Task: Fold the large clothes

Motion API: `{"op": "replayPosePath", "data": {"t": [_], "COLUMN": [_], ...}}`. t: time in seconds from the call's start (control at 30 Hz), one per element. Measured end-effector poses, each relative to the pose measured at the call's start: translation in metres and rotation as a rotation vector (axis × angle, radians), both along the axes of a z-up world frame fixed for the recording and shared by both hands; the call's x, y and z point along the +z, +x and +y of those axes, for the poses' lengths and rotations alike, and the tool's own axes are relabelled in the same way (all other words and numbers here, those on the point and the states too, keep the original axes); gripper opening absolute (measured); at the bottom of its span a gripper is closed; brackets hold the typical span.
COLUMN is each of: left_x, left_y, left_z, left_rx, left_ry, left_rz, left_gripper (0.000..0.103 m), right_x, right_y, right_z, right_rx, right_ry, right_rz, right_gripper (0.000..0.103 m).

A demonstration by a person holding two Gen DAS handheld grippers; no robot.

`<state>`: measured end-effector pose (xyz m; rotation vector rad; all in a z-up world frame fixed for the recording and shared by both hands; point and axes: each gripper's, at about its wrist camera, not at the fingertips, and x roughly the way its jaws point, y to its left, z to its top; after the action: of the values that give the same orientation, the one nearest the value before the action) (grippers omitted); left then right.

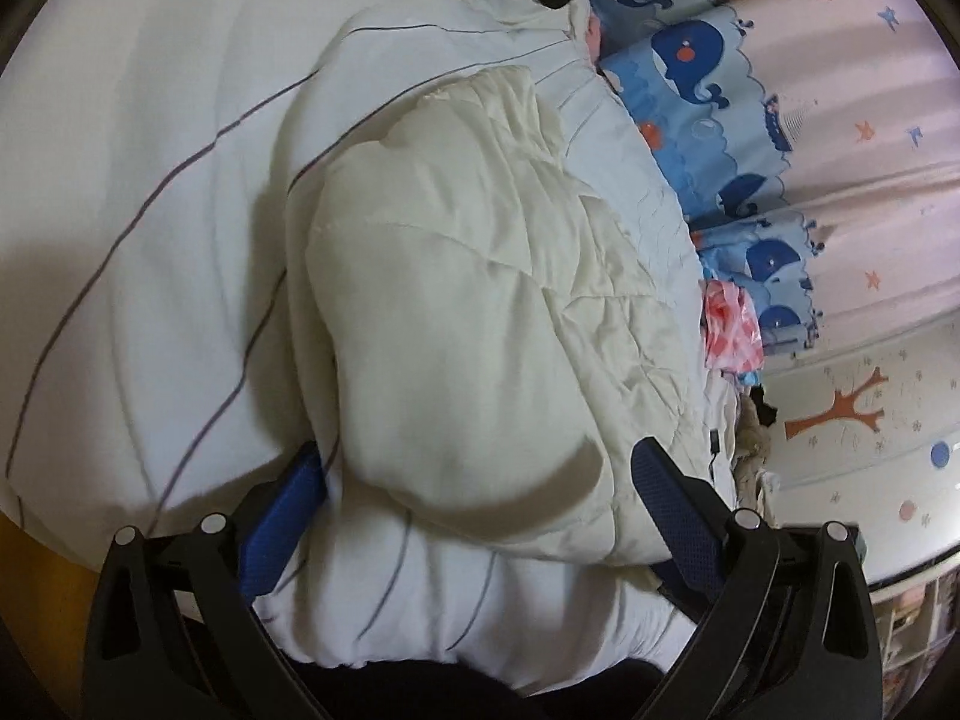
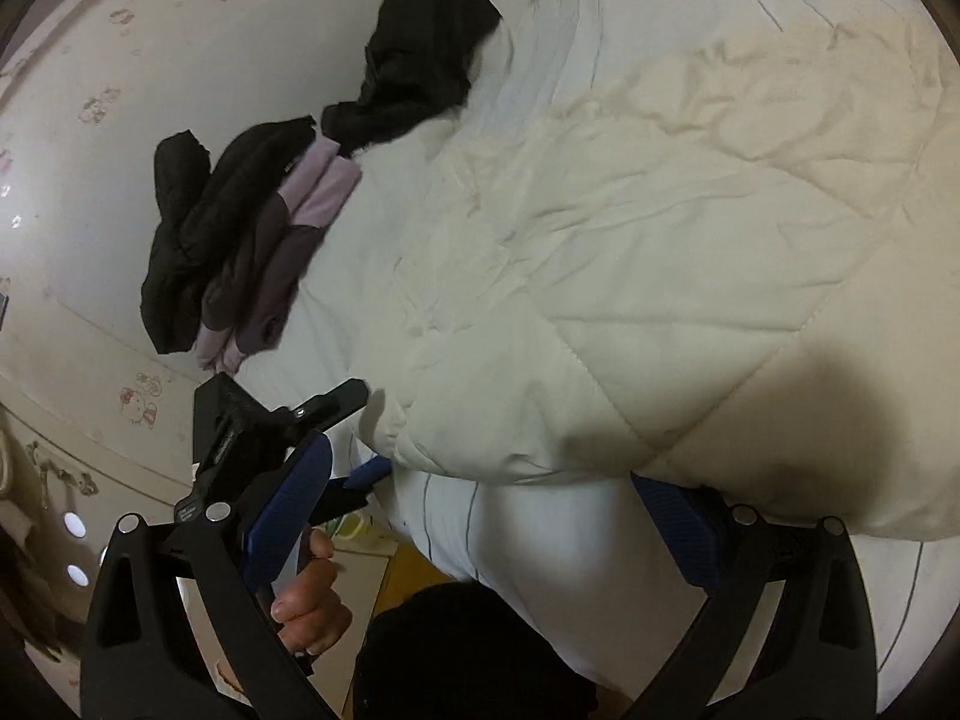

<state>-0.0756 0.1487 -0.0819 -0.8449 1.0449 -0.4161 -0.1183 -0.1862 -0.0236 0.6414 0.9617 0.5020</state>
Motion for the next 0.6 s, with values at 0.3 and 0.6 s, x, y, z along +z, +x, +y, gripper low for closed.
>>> {"op": "replayPosePath", "data": {"t": [0.3, 0.6], "left_x": [0.011, 0.003], "left_y": [-0.038, -0.026], "left_z": [0.009, -0.005], "left_rx": [0.073, -0.017], "left_ry": [-0.087, -0.201], "left_rz": [-0.060, -0.038], "left_gripper": [0.095, 0.095], "right_x": [-0.005, -0.002], "right_y": [-0.003, 0.001], "right_z": [-0.011, -0.018], "right_rx": [-0.005, -0.009], "right_ry": [0.051, 0.122], "right_rz": [0.005, 0.007], "right_gripper": [0.096, 0.096]}}
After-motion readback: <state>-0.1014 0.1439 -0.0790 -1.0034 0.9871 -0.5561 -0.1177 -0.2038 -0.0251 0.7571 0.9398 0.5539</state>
